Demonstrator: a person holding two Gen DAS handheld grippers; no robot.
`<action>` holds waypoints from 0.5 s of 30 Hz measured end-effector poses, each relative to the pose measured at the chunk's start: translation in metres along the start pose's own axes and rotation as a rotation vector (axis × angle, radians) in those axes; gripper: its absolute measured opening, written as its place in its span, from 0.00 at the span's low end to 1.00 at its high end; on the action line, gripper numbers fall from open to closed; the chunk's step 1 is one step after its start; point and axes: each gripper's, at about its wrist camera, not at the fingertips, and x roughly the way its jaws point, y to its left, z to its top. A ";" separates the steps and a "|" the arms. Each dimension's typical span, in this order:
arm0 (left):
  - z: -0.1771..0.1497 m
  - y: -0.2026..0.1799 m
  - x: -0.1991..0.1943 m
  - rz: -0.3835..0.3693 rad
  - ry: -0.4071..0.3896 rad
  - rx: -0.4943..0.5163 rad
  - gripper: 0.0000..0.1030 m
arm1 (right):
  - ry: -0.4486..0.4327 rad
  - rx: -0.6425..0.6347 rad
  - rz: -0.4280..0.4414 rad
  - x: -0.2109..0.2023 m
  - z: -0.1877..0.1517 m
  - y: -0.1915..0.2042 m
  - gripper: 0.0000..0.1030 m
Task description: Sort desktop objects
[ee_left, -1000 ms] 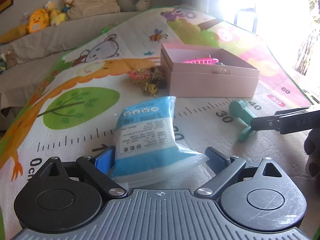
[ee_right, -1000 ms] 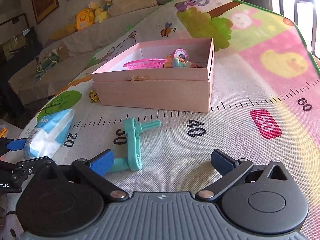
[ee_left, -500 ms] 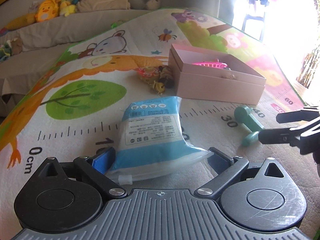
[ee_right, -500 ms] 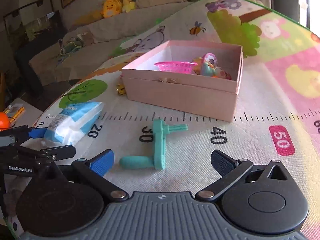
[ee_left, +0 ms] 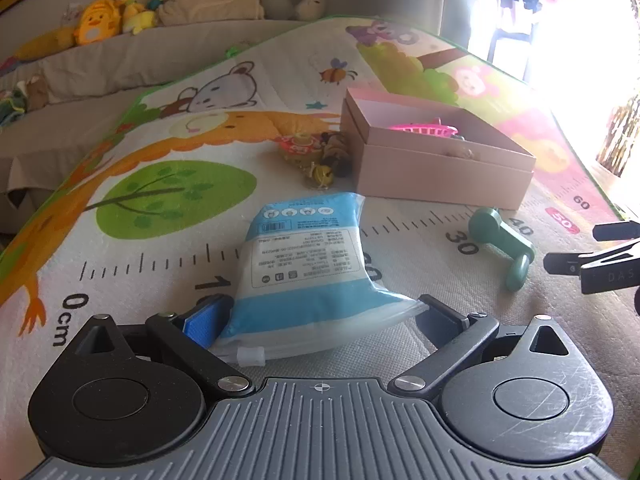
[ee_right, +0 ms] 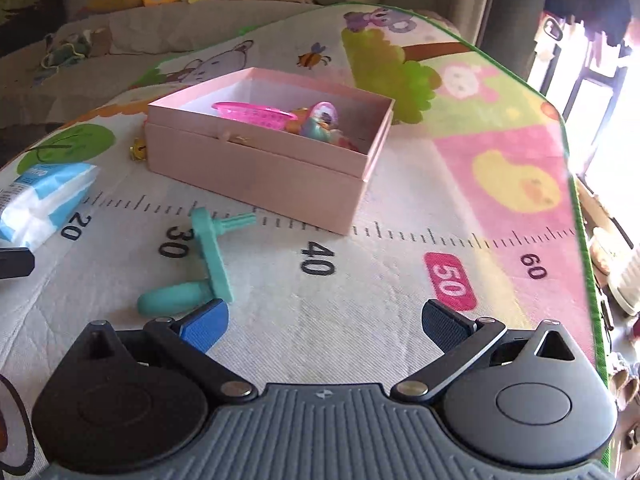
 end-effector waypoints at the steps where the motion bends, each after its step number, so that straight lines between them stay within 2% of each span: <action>1: 0.000 0.000 0.000 0.001 -0.002 0.002 0.99 | -0.003 0.026 0.009 -0.003 0.000 -0.005 1.00; 5: 0.001 -0.003 0.002 0.015 0.011 0.014 0.99 | -0.047 0.069 0.056 -0.016 0.002 -0.013 1.00; 9: 0.001 -0.005 0.004 0.026 0.019 0.025 0.99 | -0.053 0.009 0.136 -0.015 0.011 0.000 0.98; 11: 0.001 -0.006 0.004 0.031 0.021 0.027 0.99 | -0.036 -0.033 0.192 -0.010 0.022 0.010 0.79; 14: 0.001 -0.005 0.004 0.035 0.022 0.024 0.99 | -0.007 -0.044 0.242 0.005 0.036 0.022 0.59; 15: 0.001 -0.005 0.004 0.037 0.023 0.021 0.99 | 0.001 -0.050 0.243 0.010 0.039 0.027 0.56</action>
